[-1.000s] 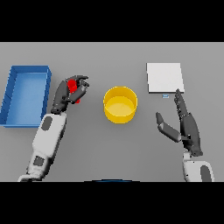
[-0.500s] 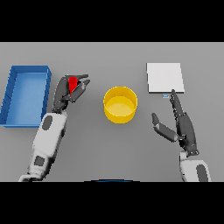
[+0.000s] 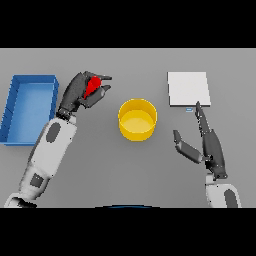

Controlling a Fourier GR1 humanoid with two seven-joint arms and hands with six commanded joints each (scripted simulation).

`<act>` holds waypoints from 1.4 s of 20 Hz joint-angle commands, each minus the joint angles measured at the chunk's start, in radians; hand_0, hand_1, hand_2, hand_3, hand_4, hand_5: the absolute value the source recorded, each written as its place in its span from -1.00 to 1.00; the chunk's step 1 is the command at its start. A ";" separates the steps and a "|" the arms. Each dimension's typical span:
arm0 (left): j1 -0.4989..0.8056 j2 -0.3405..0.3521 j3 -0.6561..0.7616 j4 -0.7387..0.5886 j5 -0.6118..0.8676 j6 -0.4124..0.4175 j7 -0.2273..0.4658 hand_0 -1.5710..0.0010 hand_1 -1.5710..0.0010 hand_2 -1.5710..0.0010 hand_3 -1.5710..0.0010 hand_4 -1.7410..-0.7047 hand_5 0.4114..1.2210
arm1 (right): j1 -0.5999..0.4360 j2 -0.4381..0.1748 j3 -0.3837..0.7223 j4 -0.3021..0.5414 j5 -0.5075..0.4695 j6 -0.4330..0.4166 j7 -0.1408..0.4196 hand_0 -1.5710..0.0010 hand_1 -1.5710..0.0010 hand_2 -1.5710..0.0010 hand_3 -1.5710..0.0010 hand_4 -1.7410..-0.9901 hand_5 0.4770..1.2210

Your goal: Pick up the red beaker and tilt it to pour out 1 green nut into yellow bowl. Pick up the yellow bowl and place it on the metallic measuring scale.

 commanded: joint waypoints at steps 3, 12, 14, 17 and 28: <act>0.003 0.027 -0.053 -0.027 -0.036 -0.023 0.037 -0.99 -0.99 -0.99 -0.99 -0.98 0.74 | 0.015 0.001 0.001 -0.006 0.001 -0.001 -0.007 1.00 1.00 1.00 1.00 0.33 -0.40; -0.162 0.132 -0.326 0.050 -0.339 -0.076 0.097 -1.00 -1.00 -1.00 -1.00 -1.00 0.83 | 0.001 0.010 0.011 -0.011 -0.004 0.009 0.015 1.00 1.00 1.00 1.00 0.26 -0.35; -0.219 0.154 -0.379 0.086 -0.401 -0.094 0.083 -1.00 -1.00 -1.00 -1.00 -1.00 0.89 | 0.006 0.008 0.007 -0.004 -0.007 0.011 0.011 1.00 1.00 1.00 1.00 0.26 -0.34; -0.315 0.160 -0.465 0.161 -0.471 -0.166 0.057 -1.00 -1.00 -1.00 -1.00 -0.90 0.94 | -0.007 0.007 -0.004 0.007 -0.017 0.009 -0.005 1.00 1.00 1.00 1.00 0.28 -0.36; -0.549 0.145 -0.762 0.293 -0.648 -0.378 -0.006 -1.00 -1.00 -1.00 -1.00 -0.96 1.00 | -0.001 0.030 -0.003 0.022 0.007 -0.028 -0.002 1.00 1.00 1.00 1.00 0.45 -0.54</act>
